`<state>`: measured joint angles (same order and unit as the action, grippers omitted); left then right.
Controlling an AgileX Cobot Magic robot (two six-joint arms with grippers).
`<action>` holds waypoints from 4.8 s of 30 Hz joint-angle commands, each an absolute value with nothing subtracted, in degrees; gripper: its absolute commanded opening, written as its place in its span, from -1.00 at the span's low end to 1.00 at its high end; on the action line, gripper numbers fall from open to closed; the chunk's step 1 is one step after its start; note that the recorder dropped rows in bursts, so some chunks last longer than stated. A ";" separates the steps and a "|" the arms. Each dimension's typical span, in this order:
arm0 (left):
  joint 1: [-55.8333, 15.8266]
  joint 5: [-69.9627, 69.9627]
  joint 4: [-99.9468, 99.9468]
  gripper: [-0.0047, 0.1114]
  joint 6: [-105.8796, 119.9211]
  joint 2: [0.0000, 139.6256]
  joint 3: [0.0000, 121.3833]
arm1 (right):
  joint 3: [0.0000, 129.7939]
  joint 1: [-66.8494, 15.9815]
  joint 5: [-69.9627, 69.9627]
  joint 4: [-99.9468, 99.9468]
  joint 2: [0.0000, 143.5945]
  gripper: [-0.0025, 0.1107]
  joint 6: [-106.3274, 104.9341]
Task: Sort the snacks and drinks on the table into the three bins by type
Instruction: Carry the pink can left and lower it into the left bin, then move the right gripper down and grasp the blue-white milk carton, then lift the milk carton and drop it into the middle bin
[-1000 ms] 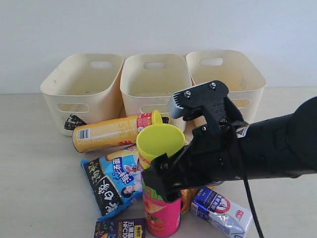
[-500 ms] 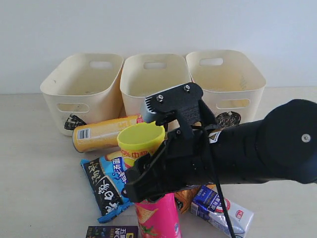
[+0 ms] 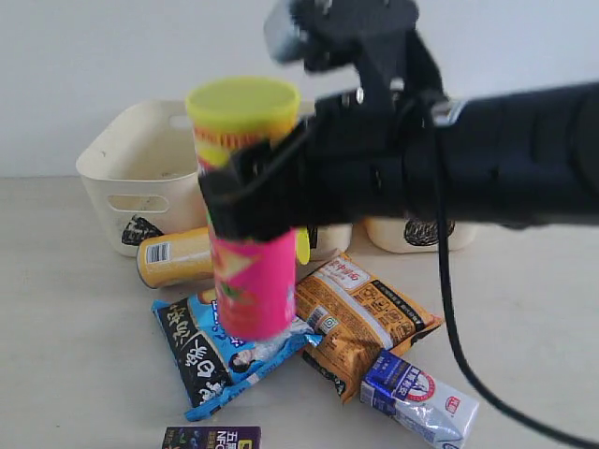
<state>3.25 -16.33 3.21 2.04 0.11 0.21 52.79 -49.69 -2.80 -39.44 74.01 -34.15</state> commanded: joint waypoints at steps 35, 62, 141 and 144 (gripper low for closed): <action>3.45 -16.12 3.15 -0.85 1.80 0.00 0.00 | 112.09 -45.66 14.27 -38.58 132.05 0.50 -36.36; 3.45 -16.24 3.15 -0.85 1.80 0.00 0.00 | 106.48 -38.17 -69.96 -25.18 106.56 -0.96 -27.23; 3.24 -16.09 3.15 -0.85 1.80 0.00 0.00 | 70.23 -28.49 -52.88 -16.00 89.28 -0.96 -24.31; 3.24 -16.09 3.15 -0.85 1.80 0.00 0.00 | 74.21 -28.49 -47.33 -16.10 88.42 -0.96 -21.85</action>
